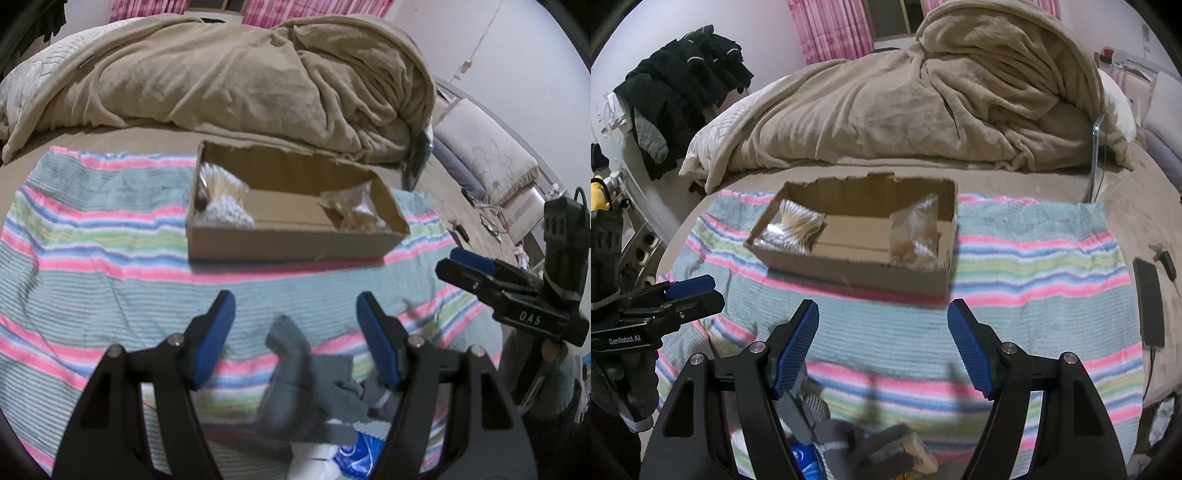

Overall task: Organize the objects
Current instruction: 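Grasp the grey glove with the left tool while the right tool grasps the dotted glove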

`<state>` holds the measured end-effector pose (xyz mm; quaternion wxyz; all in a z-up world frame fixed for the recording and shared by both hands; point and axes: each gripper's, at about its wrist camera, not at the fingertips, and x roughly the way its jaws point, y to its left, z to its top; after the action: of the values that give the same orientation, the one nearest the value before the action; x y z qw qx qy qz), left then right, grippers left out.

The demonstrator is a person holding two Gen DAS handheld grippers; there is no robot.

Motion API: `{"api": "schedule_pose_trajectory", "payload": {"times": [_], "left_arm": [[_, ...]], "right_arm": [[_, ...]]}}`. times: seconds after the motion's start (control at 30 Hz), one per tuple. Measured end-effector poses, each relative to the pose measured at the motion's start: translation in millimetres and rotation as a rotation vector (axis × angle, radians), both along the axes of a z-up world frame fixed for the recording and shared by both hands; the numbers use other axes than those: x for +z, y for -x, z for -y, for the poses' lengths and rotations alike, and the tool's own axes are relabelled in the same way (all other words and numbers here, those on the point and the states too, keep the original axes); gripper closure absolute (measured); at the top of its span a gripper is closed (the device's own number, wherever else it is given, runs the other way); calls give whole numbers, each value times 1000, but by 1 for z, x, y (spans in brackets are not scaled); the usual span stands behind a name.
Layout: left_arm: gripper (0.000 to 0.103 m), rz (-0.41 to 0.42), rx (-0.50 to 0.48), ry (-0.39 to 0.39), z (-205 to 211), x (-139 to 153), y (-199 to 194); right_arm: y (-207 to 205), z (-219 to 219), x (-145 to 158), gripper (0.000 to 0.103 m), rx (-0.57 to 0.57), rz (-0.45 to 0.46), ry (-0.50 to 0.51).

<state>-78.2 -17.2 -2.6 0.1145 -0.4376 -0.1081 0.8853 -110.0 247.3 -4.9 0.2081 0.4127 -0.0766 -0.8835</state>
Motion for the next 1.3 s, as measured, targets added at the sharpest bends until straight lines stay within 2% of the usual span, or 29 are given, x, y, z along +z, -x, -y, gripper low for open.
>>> {"api": "schedule_pose_trajectory", "payload": {"times": [0.43,0.93,1.2,1.3], "left_arm": [[33,55,-15,13,-7,-21,-28],[33,155,-20,27,-10,-71,-47],[33,185,-37,14,-13,-87,-45],[33,192,-35,20,-14,-93,-43]], "right_arm": [[-44,11,-38,28,67,83,-53],[-74,32,-74,28,157,151,-80],[-82,47,-87,28,231,164,-164],[-85,53,-92,34,265,169,-197]]}}
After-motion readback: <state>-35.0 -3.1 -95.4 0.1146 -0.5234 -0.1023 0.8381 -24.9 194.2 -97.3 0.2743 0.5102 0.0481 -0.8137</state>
